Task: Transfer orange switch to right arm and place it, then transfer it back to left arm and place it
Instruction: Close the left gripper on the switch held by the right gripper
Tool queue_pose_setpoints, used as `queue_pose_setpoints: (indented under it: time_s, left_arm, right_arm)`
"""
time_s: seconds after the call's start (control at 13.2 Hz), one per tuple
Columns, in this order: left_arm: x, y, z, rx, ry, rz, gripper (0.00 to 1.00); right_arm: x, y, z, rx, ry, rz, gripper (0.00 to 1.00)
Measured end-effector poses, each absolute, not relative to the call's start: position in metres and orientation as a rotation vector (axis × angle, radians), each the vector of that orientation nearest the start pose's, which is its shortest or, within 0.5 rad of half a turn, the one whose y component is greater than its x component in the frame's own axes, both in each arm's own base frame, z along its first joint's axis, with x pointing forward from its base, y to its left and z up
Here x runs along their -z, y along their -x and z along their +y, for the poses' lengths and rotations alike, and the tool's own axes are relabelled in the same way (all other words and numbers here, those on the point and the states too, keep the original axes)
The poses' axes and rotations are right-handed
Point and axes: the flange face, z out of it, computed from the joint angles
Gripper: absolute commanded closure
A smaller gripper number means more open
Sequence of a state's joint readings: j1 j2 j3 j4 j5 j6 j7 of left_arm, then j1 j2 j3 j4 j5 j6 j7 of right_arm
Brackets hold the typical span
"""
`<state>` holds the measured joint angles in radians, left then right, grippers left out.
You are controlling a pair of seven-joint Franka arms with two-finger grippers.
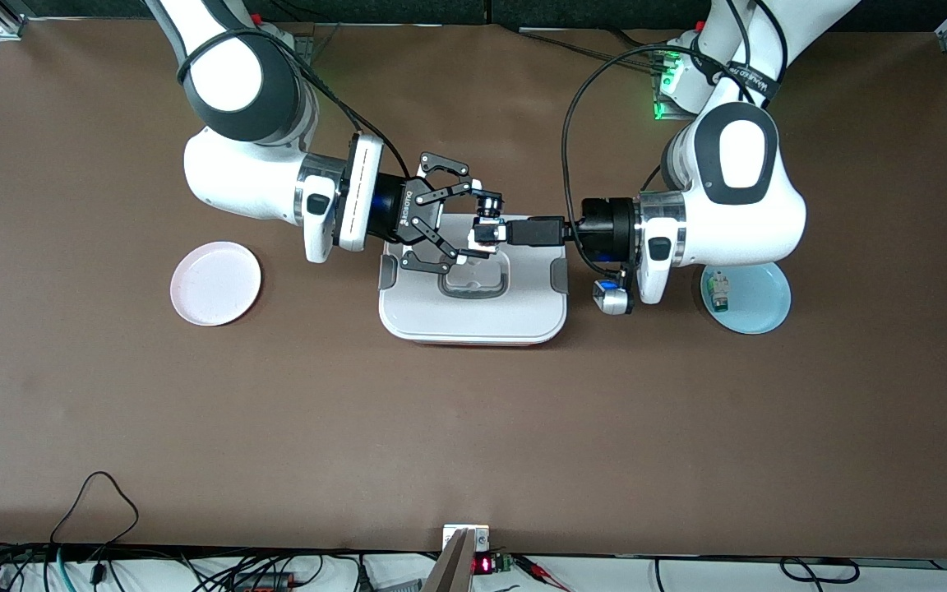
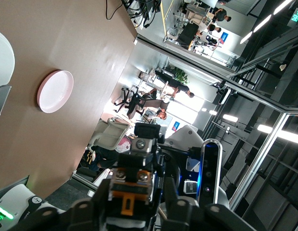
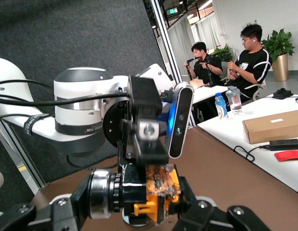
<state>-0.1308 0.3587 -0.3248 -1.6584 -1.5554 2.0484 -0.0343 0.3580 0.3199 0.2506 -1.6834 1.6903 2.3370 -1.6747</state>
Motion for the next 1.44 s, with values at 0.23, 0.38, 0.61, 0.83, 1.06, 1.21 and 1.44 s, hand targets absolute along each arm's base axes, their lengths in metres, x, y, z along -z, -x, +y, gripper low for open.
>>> queue_pose_setpoints:
  time_s: [0.23, 0.38, 0.61, 0.83, 1.06, 1.21, 1.44]
  left_arm:
    - [-0.468, -0.602, -0.324, 0.340, -1.647, 0.364, 0.96]
    - [-0.468, -0.602, -0.324, 0.340, -1.647, 0.364, 0.96]
    - [-0.468, -0.602, -0.323, 0.340, -1.647, 0.363, 0.96]
    - [-0.468, -0.602, -0.323, 0.341, -1.647, 0.365, 0.96]
    - [-0.467, -0.602, -0.323, 0.341, -1.648, 0.367, 0.96]
    - [-0.464, -0.601, -0.321, 0.331, -1.702, 0.340, 0.96]
    - [-0.456, -0.597, -0.316, 0.333, -1.854, 0.234, 0.96]
  right_arm:
    - [-0.473, -0.565, 0.389, 0.991, 1.574, -0.929, 0.64]
    - [-0.473, -0.565, 0.389, 0.991, 1.574, -0.929, 0.63]
    - [-0.473, -0.565, 0.389, 0.988, 1.575, -0.923, 0.00]
    - [-0.473, -0.565, 0.390, 0.978, 1.580, -0.893, 0.00]
    - [-0.473, -0.565, 0.390, 0.970, 1.585, -0.881, 0.00]
    - [-0.474, -0.565, 0.389, 0.971, 1.585, -0.879, 0.00]
    - [-0.474, -0.581, 0.365, 0.999, 1.619, -0.912, 0.00]
